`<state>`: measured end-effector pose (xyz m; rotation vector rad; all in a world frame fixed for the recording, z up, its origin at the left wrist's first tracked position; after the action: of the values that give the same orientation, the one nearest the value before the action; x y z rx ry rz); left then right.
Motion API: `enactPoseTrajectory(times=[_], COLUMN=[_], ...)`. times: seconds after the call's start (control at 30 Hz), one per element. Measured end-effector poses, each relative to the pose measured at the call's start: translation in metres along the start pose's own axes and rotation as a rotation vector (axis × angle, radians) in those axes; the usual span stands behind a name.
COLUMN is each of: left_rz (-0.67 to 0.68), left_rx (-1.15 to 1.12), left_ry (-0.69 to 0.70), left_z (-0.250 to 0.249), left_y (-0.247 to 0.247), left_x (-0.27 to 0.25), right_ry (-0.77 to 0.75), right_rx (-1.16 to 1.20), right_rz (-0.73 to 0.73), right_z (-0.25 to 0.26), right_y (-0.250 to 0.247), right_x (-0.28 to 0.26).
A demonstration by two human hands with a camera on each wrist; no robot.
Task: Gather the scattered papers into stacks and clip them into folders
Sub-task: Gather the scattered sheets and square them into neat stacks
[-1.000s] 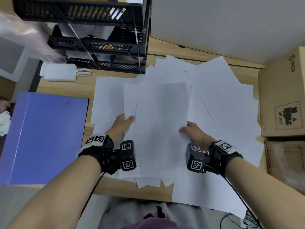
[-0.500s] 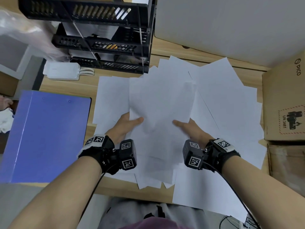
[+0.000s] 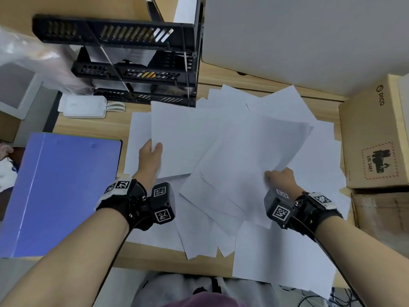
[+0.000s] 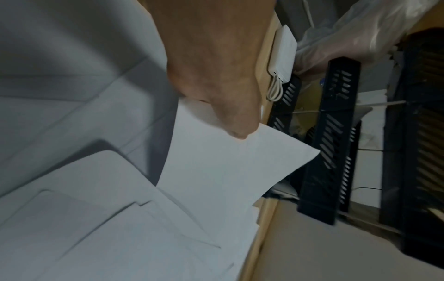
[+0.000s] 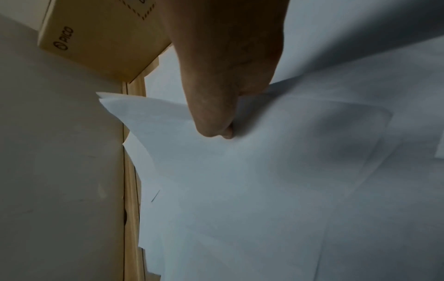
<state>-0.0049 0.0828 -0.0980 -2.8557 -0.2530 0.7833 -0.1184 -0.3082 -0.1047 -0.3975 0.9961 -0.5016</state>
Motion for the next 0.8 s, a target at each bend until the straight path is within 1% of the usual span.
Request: enactPoseTrajectory(times=[0.07, 0.13, 0.2, 0.27, 0.37, 0.47, 0.53, 0.67, 0.8], left_rz=[0.033, 0.118, 0.233, 0.281, 0.245, 0.129, 0.098, 0.096, 0.170], left_rx=[-0.030, 0.000, 0.135, 0.231, 0.258, 0.340, 0.351, 0.412, 0.483], left_ry=[0.039, 0.110, 0.248, 0.411, 0.624, 0.779, 0.828, 0.933, 0.921], left_z=[-0.019, -0.046, -0.082, -0.119, -0.157, -0.177, -0.188, -0.214, -0.227], left_y=[0.004, 0.016, 0.033, 0.042, 0.040, 0.028, 0.020, 0.005, -0.004], left_x=[-0.001, -0.003, -0.008, -0.016, -0.024, -0.029, -0.031, -0.038, -0.038], right_ry=[0.026, 0.052, 0.048, 0.023, -0.025, -0.044, -0.068, -0.090, -0.157], right_rx=[-0.048, -0.091, -0.104, -0.127, -0.155, -0.200, -0.216, -0.168, -0.084], right_rz=[0.045, 0.090, 0.089, 0.095, 0.127, 0.159, 0.150, 0.056, -0.011], right_z=[-0.004, -0.007, -0.005, 0.000, 0.005, 0.004, 0.011, 0.026, 0.043], right_y=[0.001, 0.004, 0.005, 0.009, 0.018, 0.026, 0.026, 0.016, 0.008], right_x=[-0.003, -0.006, -0.007, -0.010, -0.016, -0.010, -0.014, -0.026, -0.030])
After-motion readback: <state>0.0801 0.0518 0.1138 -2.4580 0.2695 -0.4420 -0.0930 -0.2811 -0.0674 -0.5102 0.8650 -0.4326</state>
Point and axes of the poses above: each hand's wrist, its own x-axis towards the middle knuckle, its own y-axis out of the palm, z = x × y, the point moved 9 cm from there along x, towards the middle knuckle, and after that the axes turned 2 degrees about y, right-handed, at the moved point
